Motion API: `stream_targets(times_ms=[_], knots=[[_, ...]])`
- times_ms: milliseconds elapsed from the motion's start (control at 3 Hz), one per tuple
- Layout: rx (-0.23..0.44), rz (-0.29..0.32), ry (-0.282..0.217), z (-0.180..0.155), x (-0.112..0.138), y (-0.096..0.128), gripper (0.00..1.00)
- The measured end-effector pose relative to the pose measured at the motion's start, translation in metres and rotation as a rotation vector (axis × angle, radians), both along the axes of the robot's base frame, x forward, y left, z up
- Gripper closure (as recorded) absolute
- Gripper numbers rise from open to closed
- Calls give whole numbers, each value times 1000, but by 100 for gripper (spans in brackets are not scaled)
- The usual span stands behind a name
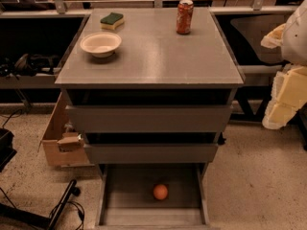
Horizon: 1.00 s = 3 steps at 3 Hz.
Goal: Pick orange from bottom drawer and place on counter
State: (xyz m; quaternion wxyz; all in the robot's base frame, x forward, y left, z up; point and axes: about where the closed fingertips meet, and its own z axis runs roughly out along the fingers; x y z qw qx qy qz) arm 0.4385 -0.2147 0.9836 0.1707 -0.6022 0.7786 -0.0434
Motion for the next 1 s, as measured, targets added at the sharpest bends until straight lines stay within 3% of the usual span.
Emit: stream_targets(times_ms=[333, 667, 1000], knots=[[0, 0, 0, 0, 0, 0, 0], [9, -7, -14, -24, 0, 2, 0], [21, -17, -35, -75, -12, 3, 0]])
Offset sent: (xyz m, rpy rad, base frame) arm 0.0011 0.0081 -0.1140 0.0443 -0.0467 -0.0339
